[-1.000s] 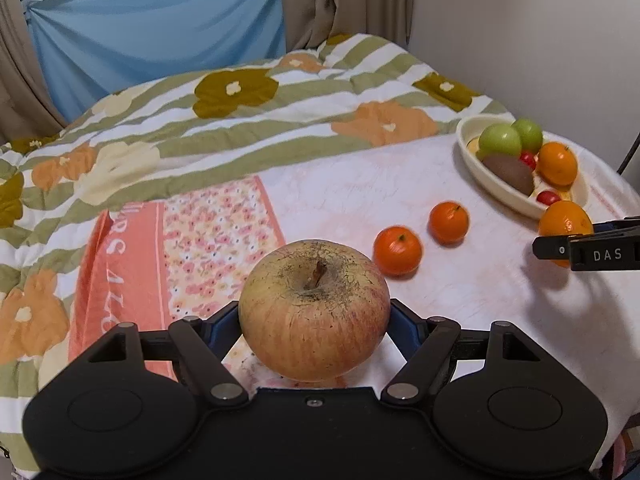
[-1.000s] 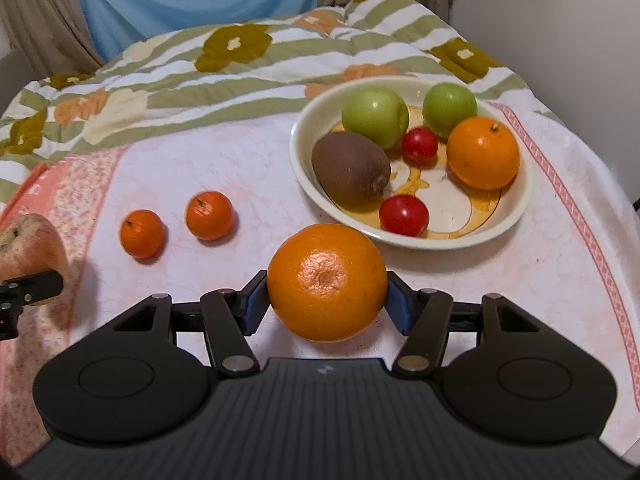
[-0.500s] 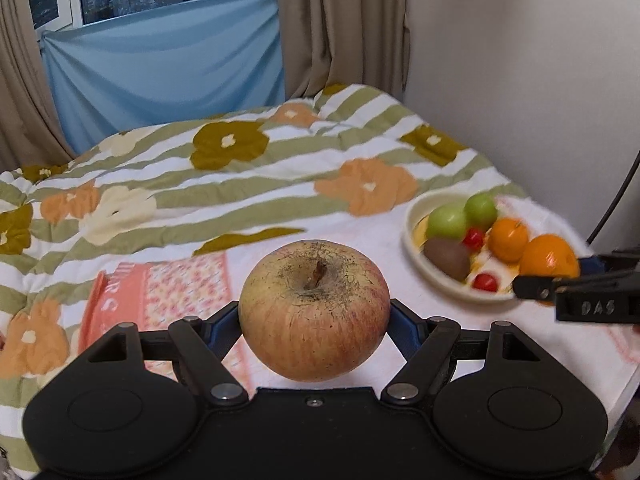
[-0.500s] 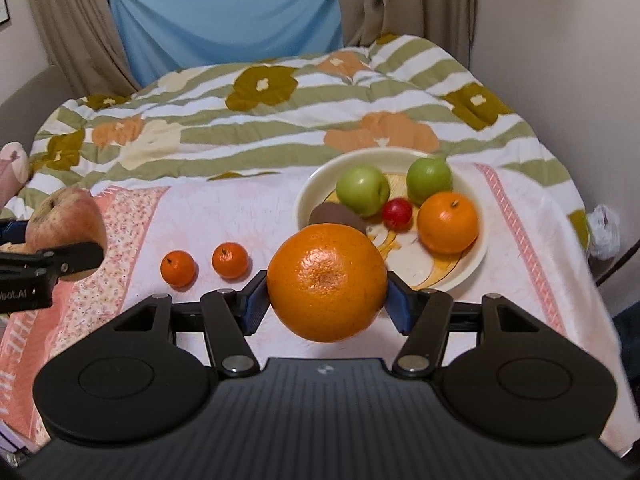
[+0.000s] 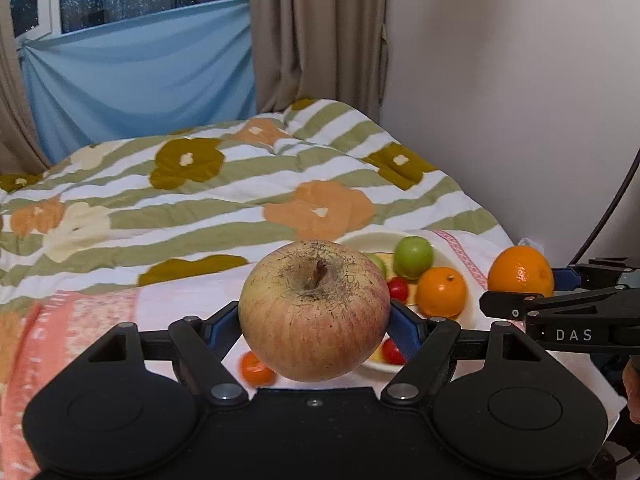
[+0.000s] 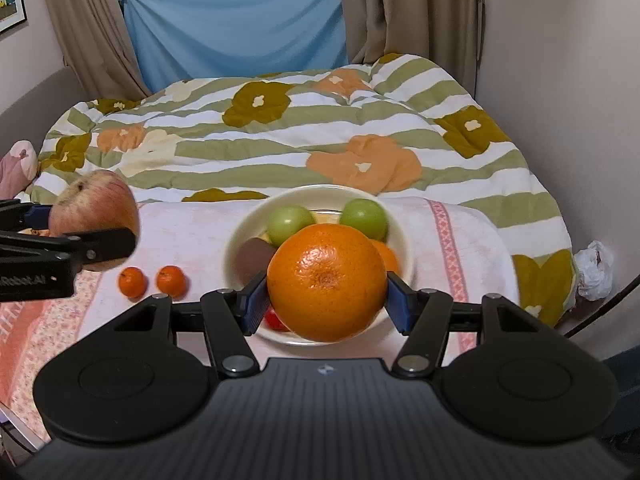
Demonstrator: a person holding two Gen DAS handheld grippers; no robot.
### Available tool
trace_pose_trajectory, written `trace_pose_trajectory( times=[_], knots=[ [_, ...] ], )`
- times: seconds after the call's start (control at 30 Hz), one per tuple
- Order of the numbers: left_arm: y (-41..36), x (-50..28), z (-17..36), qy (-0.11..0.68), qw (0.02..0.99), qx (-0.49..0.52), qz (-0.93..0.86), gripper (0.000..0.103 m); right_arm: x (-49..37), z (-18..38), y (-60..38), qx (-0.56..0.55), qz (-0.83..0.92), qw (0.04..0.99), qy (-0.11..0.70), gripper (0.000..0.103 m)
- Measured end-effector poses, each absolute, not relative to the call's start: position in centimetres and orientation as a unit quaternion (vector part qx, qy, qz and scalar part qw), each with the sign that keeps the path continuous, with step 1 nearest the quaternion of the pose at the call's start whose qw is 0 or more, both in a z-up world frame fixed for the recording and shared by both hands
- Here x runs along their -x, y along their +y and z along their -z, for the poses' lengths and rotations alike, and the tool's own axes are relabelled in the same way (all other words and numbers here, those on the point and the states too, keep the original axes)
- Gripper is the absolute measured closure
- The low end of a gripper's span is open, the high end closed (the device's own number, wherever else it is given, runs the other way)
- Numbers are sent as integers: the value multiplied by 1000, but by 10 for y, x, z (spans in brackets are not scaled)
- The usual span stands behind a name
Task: Organize fruits
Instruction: 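Carry the apple and the large orange up and over to the bowl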
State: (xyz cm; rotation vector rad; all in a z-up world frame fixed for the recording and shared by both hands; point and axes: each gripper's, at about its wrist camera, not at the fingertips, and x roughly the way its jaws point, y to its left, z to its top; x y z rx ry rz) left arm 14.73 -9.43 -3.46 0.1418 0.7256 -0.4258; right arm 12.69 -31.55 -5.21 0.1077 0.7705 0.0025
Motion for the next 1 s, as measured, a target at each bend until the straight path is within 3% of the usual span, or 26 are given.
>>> trace_pose_trajectory(
  times=[0.43, 1.0],
  knots=[
    [-185, -169, 86, 374, 894, -113, 219, 24, -155, 82, -376, -40, -28, 918, 394, 28],
    [-227, -173, 119, 386, 880, -176, 215, 23, -182, 90, -396, -32, -52, 918, 392, 28]
  ],
)
